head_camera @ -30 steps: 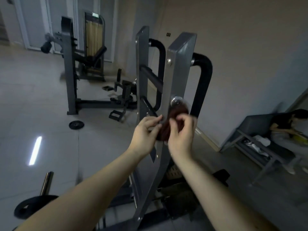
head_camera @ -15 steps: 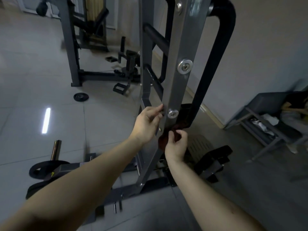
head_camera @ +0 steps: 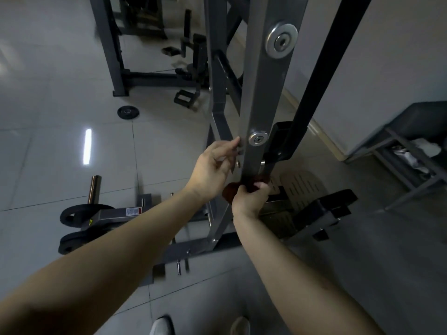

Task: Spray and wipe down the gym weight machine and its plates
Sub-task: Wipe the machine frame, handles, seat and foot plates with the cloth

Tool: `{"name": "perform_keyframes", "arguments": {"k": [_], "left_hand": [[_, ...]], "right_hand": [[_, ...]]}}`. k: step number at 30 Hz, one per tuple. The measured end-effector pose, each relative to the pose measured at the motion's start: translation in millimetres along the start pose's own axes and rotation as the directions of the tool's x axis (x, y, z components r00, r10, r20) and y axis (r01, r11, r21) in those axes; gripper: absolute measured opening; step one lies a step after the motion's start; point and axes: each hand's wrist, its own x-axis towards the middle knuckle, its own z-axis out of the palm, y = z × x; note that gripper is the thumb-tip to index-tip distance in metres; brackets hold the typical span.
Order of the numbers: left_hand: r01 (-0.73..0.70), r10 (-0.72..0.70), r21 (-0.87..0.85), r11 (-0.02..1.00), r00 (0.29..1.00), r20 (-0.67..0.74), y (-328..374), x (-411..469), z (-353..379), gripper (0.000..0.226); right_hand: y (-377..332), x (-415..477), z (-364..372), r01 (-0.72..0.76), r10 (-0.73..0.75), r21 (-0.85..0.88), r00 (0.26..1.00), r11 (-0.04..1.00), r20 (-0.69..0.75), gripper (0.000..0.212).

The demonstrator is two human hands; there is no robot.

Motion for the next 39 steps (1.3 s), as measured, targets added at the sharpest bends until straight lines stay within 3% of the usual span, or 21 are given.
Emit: {"name": "perform_keyframes", "arguments": {"k": [2, 4, 6, 8, 10, 12, 15, 19, 22, 25, 29, 33, 36, 39], "left_hand": [[0.005, -0.005, -0.01, 1.0, 1.0, -0.002, -2, 2, -1, 0.057], [0.008, -0.008, 0.002, 1.0, 1.0, -0.007, -2, 4, -1, 0.058], [0.003, -0.003, 0.016, 1.0, 1.0, -0.002, -1, 6, -2, 0.058], [0.0, 0.0, 0.025, 1.0, 1.0, 0.006, -4, 5, -2, 0.056], [0.024, -0.026, 0.046, 0.999, 0.999, 0.035, -6, 2, -2, 0.053], [0.076, -0.083, 0.076, 0.994, 0.993, 0.088, -8, -4, -4, 0.049], [0.212, -0.224, 0.119, 0.97, 0.969, 0.102, -7, -14, -16, 0.039], [0.419, -0.418, 0.038, 0.907, 0.884, 0.211, -4, -41, -36, 0.042], [0.42, -0.389, -0.039, 0.907, 0.867, 0.31, 2, -71, -45, 0.031], [0.431, -0.374, -0.133, 0.892, 0.872, 0.315, 13, -94, -47, 0.037], [0.39, -0.329, -0.243, 0.888, 0.909, 0.256, 36, -100, -50, 0.043], [0.279, -0.277, -0.265, 0.923, 0.96, 0.047, 53, -84, -55, 0.023], [0.211, -0.241, -0.223, 0.952, 0.963, -0.118, 66, -56, -62, 0.024], [0.095, -0.145, -0.178, 0.979, 0.944, -0.296, 104, -14, -77, 0.044]], "right_hand": [[-15, -6, -3, 0.121, -0.124, 0.084, 0.992, 0.989, 0.024, 0.041], [-32, -12, -6, 0.344, -0.354, 0.169, 0.935, 0.924, 0.031, 0.044], [-32, -12, -2, 0.435, -0.449, 0.169, 0.892, 0.884, 0.051, 0.046], [-12, -8, 3, 0.325, -0.332, 0.107, 0.941, 0.94, 0.06, 0.044], [7, -4, 4, 0.071, -0.071, 0.006, 0.996, 0.997, 0.062, 0.037], [13, -2, -5, -0.108, 0.117, -0.112, 0.99, 0.988, 0.074, 0.036], [7, -10, -27, -0.082, 0.102, -0.117, 0.978, 0.99, 0.183, 0.038], [-12, -32, -54, -0.039, 0.036, -0.001, 0.93, 0.999, 0.366, 0.025], [-27, -47, -65, -0.045, 0.017, 0.055, 0.898, 0.997, 0.441, 0.019], [-40, -66, -70, -0.015, -0.001, 0.029, 0.878, 0.999, 0.479, 0.019], [-64, -93, -71, 0.067, -0.051, -0.008, 0.828, 0.998, 0.558, 0.02], [-98, -108, -68, 0.269, -0.187, -0.073, 0.817, 0.96, 0.546, 0.016], [-141, -105, -72, 0.522, -0.41, -0.112, 0.769, 0.845, 0.491, 0.024], [-197, -103, -76, 0.729, -0.636, -0.106, 0.65, 0.676, 0.416, 0.032]]}}
